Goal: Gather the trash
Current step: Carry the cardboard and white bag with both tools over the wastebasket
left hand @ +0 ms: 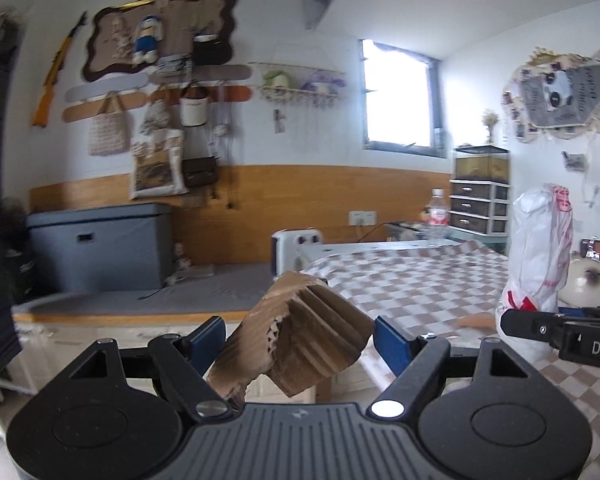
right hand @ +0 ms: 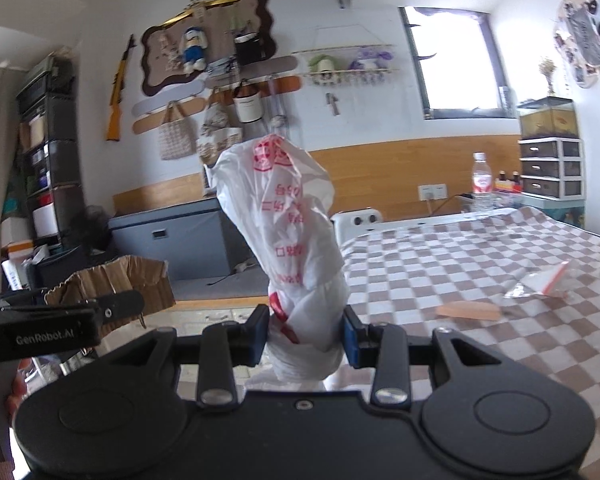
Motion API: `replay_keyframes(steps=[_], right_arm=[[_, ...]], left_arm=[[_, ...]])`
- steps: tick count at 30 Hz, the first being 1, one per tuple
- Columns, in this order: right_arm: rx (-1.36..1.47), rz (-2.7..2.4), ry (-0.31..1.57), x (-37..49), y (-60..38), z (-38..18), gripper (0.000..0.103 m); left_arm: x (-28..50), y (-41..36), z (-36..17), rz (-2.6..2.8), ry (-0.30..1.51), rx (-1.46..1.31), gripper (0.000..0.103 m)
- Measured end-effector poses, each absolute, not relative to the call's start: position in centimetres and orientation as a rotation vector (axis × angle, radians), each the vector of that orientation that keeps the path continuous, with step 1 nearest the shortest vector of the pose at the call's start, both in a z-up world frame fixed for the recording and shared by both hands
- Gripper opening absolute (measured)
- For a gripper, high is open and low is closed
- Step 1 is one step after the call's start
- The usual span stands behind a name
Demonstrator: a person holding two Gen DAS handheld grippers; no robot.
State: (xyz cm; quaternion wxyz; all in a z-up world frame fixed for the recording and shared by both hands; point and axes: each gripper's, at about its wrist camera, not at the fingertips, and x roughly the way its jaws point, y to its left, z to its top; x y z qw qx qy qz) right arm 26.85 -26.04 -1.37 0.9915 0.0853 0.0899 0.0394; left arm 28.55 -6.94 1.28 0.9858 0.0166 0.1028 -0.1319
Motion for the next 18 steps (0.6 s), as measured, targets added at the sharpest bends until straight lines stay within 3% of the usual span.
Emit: replay_keyframes(steps=[10, 18], right_arm=[[0.139, 0.154, 0.262, 28.4, -18.9, -3.0, 0.038], [0.151, 0.171, 0.381, 30.7, -14.5, -7.4, 0.038]], left_arm=[[27.7, 0.2, -0.5, -0.181, 0.256, -0.036, 0.081], [29.1, 4.0, -4.2, -0.156, 0.334, -0.126, 0.081]])
